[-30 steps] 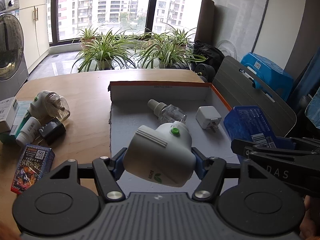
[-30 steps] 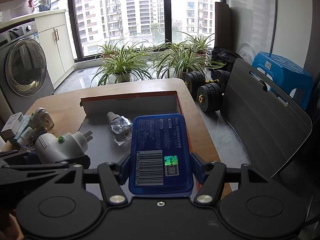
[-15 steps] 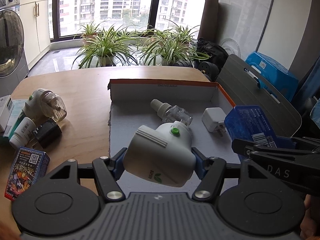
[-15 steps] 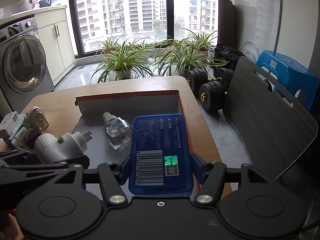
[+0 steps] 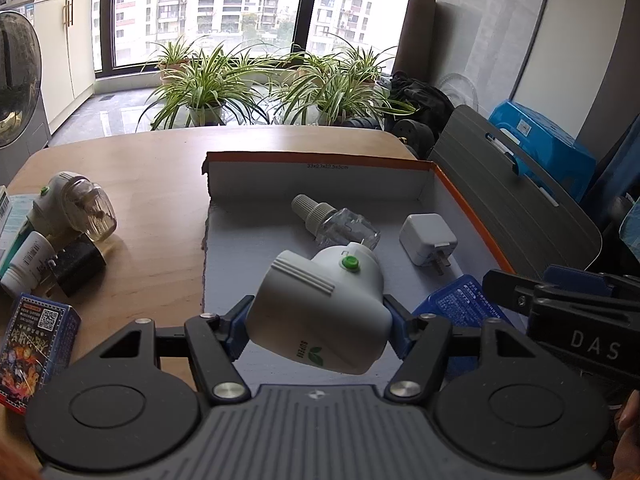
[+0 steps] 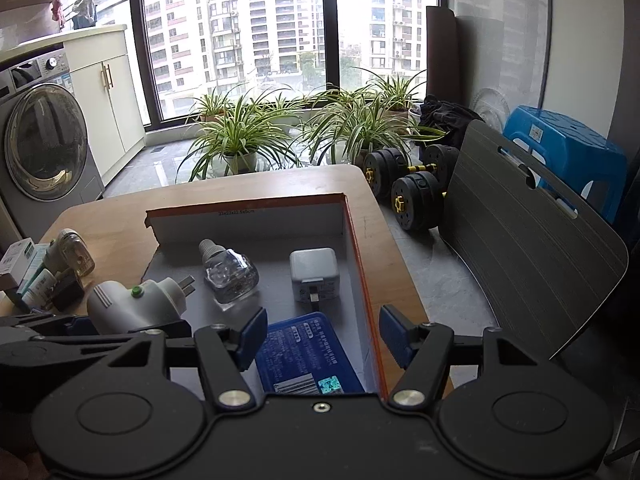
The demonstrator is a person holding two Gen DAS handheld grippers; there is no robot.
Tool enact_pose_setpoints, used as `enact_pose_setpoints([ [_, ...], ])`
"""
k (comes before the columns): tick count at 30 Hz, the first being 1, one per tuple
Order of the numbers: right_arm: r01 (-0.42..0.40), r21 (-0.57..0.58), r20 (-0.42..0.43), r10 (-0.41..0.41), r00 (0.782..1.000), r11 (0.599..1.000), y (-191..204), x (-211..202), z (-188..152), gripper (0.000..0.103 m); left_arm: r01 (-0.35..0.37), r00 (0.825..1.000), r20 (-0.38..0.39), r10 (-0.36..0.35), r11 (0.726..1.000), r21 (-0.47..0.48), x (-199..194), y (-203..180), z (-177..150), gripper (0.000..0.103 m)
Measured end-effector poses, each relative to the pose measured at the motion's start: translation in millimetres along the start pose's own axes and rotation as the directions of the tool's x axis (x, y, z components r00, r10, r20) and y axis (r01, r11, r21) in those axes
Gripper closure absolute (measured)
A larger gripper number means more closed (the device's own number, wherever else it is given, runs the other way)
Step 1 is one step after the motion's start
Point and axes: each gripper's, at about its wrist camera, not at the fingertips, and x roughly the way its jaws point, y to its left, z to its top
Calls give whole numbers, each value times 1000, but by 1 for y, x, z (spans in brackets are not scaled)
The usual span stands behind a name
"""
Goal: Organize rigid objects
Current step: 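Open left tool to release the diffuser while right tool releases the blue case, then withdraw both tools from the grey box toward the items on the table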
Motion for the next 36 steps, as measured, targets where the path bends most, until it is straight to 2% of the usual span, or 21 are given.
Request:
enact_pose_setpoints([
  [5,4,23,14,-4,1000,1000,-5,-8,1,27,38,999,-27,-38,999,8,6,-8,-4,35],
  [6,5,26,15,-6,1000,1000,-5,-10,1,27,52,998,-33,-51,999,9,6,-9,-5,33],
  [7,3,28,18,-4,1000,1000,-5,-12,1,27,66,997,-34,-66,998,6,5,-10,-6,25],
  [8,2,28,20,-3,1000,1000,-5,-14,0,27,72,997,-31,-71,997,5,3,-11,-7,22],
  [11,0,29,29,-1,1000,1000,-3,-22,0,27,64,998,-19,-64,998,3,-5,-10,-6,21],
  [19,-8,59,50,5,999,998,7,-41,-1,23,-30,1000,3,30,999,-30,-39,9,-7,7],
  [28,-76,23,26,75,997,997,39,-54,-11,19,-140,990,3,140,989,-47,-75,42,-14,5],
  [36,-116,-19,11,117,993,993,70,-61,-17,18,-183,982,26,185,981,-68,-99,66,-21,4],
])
